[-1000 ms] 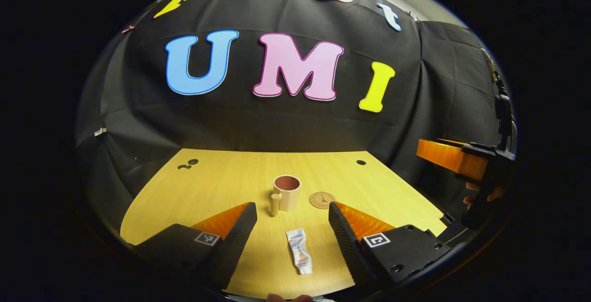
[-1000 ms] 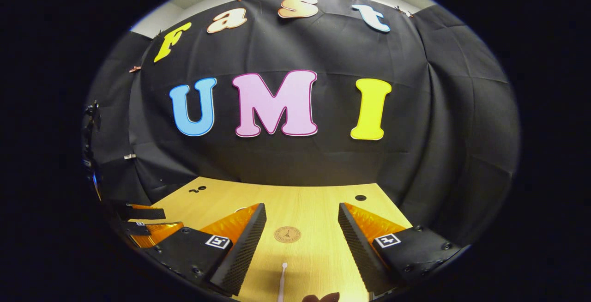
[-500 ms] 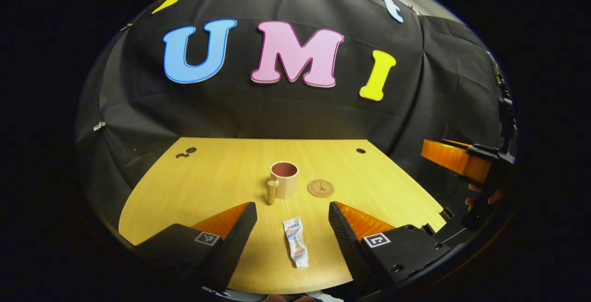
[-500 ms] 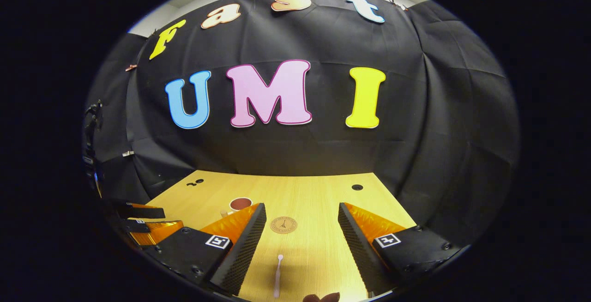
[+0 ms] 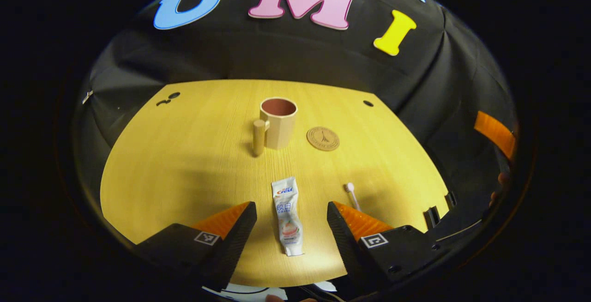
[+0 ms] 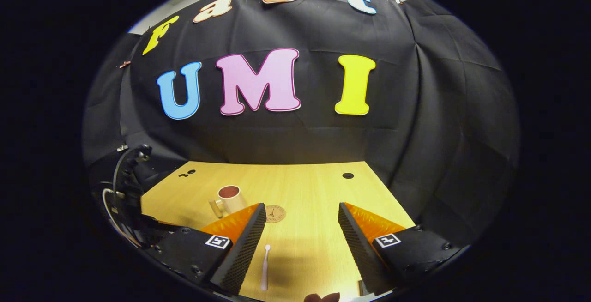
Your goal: Put the toothbrush and toothpaste on the desktop into the cup, then pick up the cup and place it on the coaster on the desktop.
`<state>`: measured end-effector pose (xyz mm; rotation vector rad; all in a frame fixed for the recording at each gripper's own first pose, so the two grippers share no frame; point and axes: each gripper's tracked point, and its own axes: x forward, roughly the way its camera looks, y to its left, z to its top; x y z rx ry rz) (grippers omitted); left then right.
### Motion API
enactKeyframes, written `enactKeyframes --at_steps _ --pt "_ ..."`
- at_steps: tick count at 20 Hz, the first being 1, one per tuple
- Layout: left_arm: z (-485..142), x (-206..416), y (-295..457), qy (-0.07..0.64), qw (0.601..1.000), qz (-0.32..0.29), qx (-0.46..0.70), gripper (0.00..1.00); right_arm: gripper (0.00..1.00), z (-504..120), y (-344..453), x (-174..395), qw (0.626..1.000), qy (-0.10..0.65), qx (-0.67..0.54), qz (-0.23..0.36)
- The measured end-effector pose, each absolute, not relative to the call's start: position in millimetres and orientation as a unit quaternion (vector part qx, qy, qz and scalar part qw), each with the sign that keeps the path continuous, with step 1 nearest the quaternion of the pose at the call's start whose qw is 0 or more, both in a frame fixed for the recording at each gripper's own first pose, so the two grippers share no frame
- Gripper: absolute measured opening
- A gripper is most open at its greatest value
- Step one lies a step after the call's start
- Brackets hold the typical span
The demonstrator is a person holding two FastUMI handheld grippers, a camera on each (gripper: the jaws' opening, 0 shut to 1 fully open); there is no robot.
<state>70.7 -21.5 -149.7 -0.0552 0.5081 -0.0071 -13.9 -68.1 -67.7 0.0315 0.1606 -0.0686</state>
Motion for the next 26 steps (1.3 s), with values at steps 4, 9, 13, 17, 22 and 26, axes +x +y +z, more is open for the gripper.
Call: enactKeyframes --at_steps 4,9,13,17,22,26 --pt "-183 92 -16 0.306 0.952 0.007 -0.021 0.92 0.96 -76 -83 -6 0.995 0.093 0.017 -0.039" --pt "-213 118 -15 0.351 0.936 0.024 -0.025 0.85 0.96 -81 -101 8 0.993 0.103 0.027 -0.041" --pt "-224 127 -12 0.374 0.927 0.037 -0.014 0.82 0.96 -87 -108 15 0.993 0.111 0.021 -0.037" --pt "-228 131 -6 0.393 0.918 0.057 0.022 0.67 0.97 -91 -108 21 0.992 0.118 0.029 -0.03" --pt "-229 124 -7 0.427 0.902 0.061 0.009 0.53 0.97 -105 -97 20 0.989 0.14 0.037 -0.015" --pt "-227 127 -1 0.419 0.905 0.069 -0.007 0.39 0.97 -123 -77 13 0.982 0.18 0.052 0.006"
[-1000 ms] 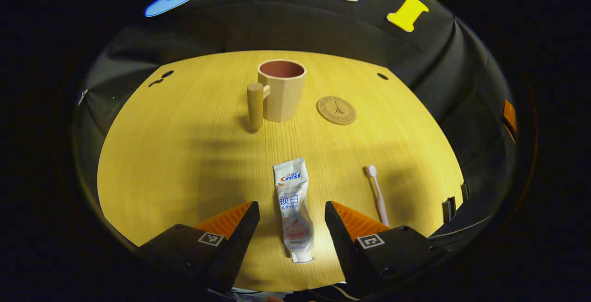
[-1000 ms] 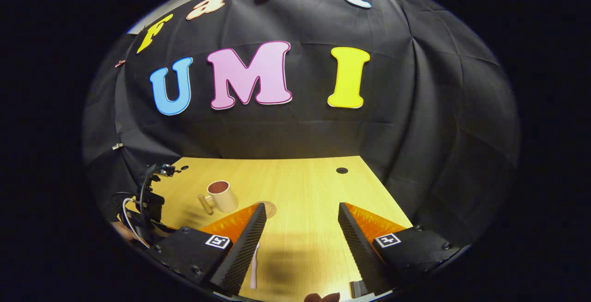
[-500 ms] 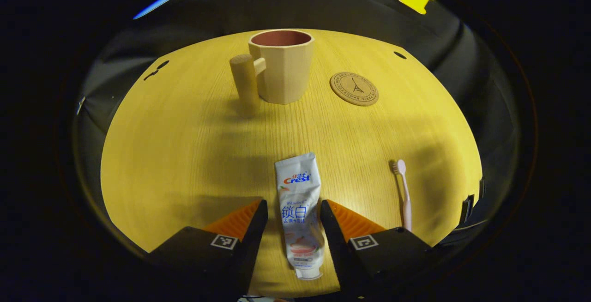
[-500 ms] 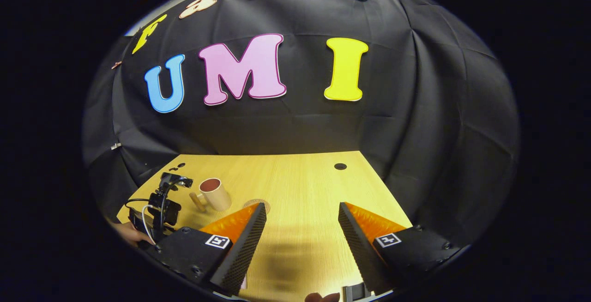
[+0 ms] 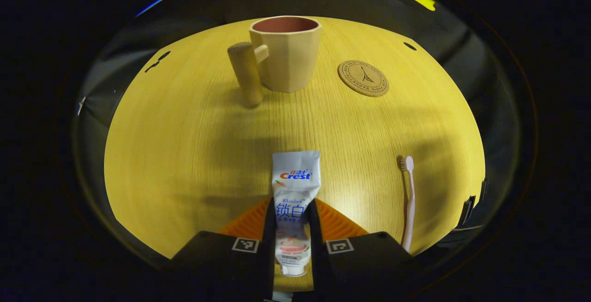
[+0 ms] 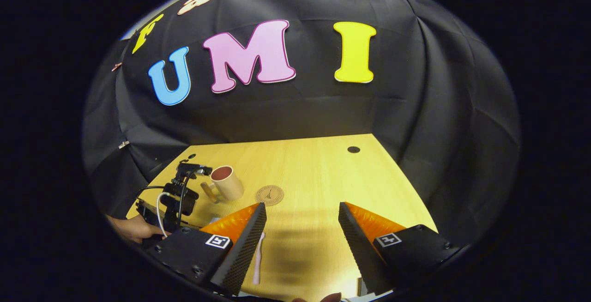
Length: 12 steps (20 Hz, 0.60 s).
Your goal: Put the toothbrush and toothpaste on the desktop into the cup, then pick up the cup and place it on the coaster on the desktop.
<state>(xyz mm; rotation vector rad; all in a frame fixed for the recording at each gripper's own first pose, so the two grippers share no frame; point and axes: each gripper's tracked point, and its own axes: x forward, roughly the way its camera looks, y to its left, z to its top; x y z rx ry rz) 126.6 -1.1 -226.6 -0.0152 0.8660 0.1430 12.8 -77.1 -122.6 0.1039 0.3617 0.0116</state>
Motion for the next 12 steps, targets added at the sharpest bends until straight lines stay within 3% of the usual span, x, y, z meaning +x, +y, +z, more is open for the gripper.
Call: enactKeyframes --at_steps 1,3,4,12 --pt "-224 126 -1 0.417 0.907 0.064 -0.017 0.25 0.97 -130 -72 10 0.979 0.194 0.057 0.01" --pt "-227 119 -3 0.42 0.906 0.046 -0.037 0.19 0.98 -144 -61 3 0.972 0.226 0.066 0.019" --pt "-227 114 -3 0.42 0.905 0.038 -0.045 0.23 0.98 -152 -53 -1 0.967 0.243 0.068 0.023" --pt "-193 62 -3 0.382 0.921 -0.012 -0.071 0.2 0.96 -204 -8 -14 0.944 0.325 0.039 0.046"
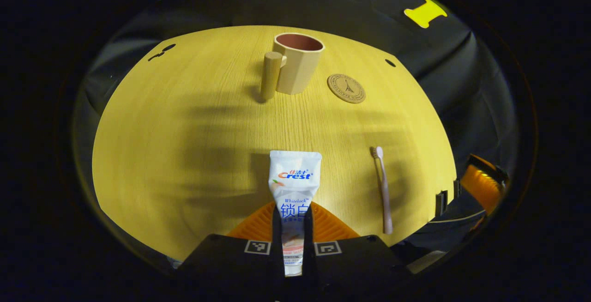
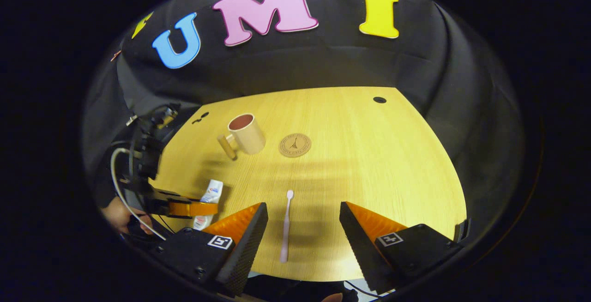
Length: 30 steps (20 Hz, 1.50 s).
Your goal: Put the toothbrush and toothpaste on the desktop into the cup, then pick up the cup and place it on the coaster on the desktop.
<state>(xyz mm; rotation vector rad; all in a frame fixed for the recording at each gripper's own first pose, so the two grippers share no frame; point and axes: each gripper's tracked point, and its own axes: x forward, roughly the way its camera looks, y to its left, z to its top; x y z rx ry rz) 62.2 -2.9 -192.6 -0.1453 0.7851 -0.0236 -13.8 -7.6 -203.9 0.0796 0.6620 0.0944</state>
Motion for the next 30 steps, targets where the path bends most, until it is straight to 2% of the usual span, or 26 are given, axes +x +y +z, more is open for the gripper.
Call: enactKeyframes --at_steps 1,2,4,5,6,14,20,21,22,23,24,25,26,27,29,30 --pt "-186 55 -2 0.375 0.924 -0.016 -0.073 0.2 0.81 -211 -3 -13 0.941 0.333 0.029 0.048" --pt "-181 48 0 0.369 0.926 -0.019 -0.072 0.2 0.96 -219 1 -12 0.938 0.342 0.02 0.05" --pt "-173 37 5 0.359 0.931 -0.023 -0.068 0.2 0.95 -236 9 -10 0.932 0.36 0.007 0.048" --pt "-170 34 8 0.356 0.932 -0.024 -0.064 0.25 0.94 -245 11 -8 0.928 0.369 0.001 0.046" --pt "-168 25 14 0.353 0.933 -0.023 -0.063 0.2 0.94 -252 13 -6 0.925 0.378 -0.004 0.043" --pt "-179 -3 53 0.356 0.931 -0.012 -0.08 0.2 0.92 -307 33 8 0.895 0.444 -0.032 0.029" --pt "-183 -12 71 0.35 0.933 -0.004 -0.085 0.2 0.71 -330 39 12 0.88 0.472 -0.043 0.02" --pt "-186 -12 72 0.351 0.932 -0.004 -0.087 0.2 0.57 -335 40 10 0.874 0.483 -0.04 0.021" --pt "-187 -12 73 0.351 0.932 -0.004 -0.088 0.2 0.62 -335 43 14 0.878 0.478 -0.026 0.015" --pt "-187 -13 74 0.35 0.933 -0.002 -0.088 0.2 0.54 -335 42 12 0.874 0.486 -0.016 0.008" --pt "-189 -15 74 0.35 0.933 -0.001 -0.089 0.2 0.49 -334 41 12 0.875 0.485 -0.014 0.004" --pt "-191 -16 74 0.35 0.932 -0.001 -0.09 0.24 0.34 -335 41 9 0.871 0.491 -0.015 0.006" --pt "-194 -18 75 0.351 0.932 0.0 -0.091 0.2 0.34 -335 40 9 0.87 0.492 -0.016 0.004" --pt "-196 -18 75 0.351 0.932 0.0 -0.091 0.2 0.42 -333 39 8 0.87 0.493 -0.018 0.001" --pt "-198 -22 73 0.349 0.933 -0.001 -0.092 0.2 0.15 -332 40 9 0.871 0.49 -0.011 -0.001" --pt "-199 -24 72 0.347 0.933 -0.001 -0.094 0.19 0.11 -333 40 8 0.872 0.49 -0.011 0.002"
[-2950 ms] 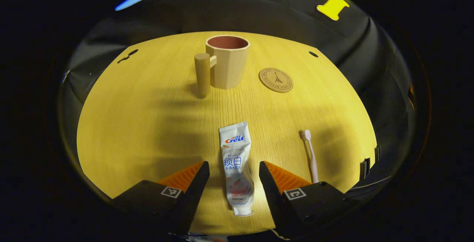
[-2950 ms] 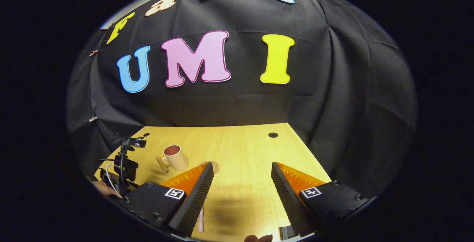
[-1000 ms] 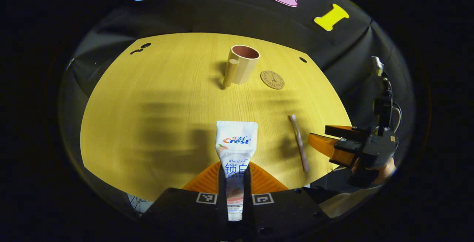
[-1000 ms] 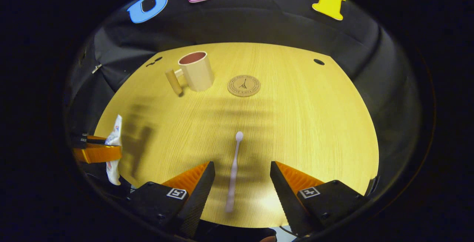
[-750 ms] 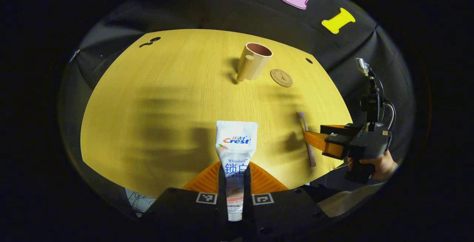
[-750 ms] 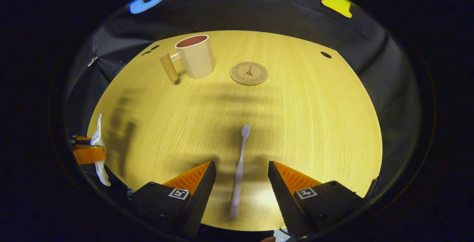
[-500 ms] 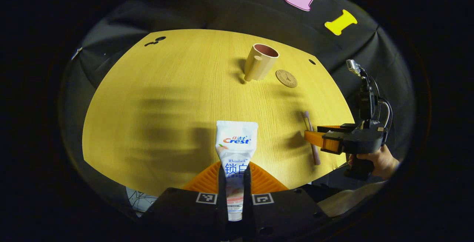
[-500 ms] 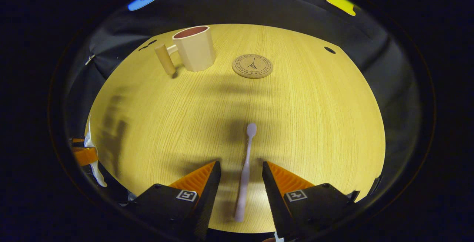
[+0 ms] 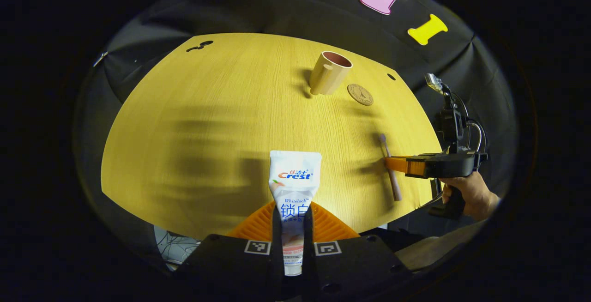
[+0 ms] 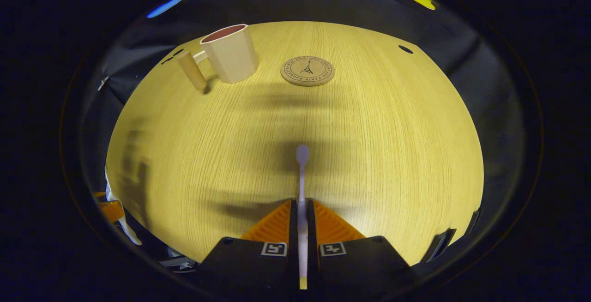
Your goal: Put the toothbrush and toothpaste on the desktop into the cup, then pick up the cup and place it on the coaster on the desktop.
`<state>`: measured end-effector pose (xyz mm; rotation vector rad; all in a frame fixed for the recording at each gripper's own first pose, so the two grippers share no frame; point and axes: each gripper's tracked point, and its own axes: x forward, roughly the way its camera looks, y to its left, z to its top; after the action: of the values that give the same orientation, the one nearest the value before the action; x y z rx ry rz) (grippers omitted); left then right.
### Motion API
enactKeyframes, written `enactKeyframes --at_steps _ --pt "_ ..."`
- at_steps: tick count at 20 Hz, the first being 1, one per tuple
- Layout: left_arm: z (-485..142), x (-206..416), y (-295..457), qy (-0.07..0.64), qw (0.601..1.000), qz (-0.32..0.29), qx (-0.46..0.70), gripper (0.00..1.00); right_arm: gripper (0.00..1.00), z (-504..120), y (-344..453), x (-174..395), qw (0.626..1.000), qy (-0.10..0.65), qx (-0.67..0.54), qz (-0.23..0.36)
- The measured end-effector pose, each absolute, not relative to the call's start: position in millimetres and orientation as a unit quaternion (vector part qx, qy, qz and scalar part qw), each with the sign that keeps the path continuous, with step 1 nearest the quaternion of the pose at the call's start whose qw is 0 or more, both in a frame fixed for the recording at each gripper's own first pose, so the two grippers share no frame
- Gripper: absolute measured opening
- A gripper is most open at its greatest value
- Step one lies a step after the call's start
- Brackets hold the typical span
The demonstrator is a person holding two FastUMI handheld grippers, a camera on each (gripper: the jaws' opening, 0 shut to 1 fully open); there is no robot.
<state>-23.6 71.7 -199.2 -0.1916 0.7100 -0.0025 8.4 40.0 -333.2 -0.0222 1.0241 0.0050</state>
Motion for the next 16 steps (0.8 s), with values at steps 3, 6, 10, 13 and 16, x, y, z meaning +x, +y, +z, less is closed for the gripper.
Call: enactKeyframes --at_steps 3,6,10,13,16 --pt "-195 -24 67 0.336 0.937 -0.004 -0.096 0.2 0.07 -334 40 10 0.874 0.485 -0.001 0.009" --pt "-184 -22 61 0.312 0.944 -0.012 -0.101 0.2 0.07 -313 46 15 0.901 0.43 0.056 0.017" --pt "-147 -7 44 0.258 0.96 -0.02 -0.106 0.2 0.06 -254 50 28 0.937 0.329 0.103 0.051" --pt "-111 10 35 0.215 0.971 -0.027 -0.103 0.2 0.06 -214 51 33 0.95 0.271 0.135 0.074" --pt "-70 35 16 0.162 0.98 -0.049 -0.102 0.2 0.06 -183 46 39 0.957 0.234 0.149 0.084"
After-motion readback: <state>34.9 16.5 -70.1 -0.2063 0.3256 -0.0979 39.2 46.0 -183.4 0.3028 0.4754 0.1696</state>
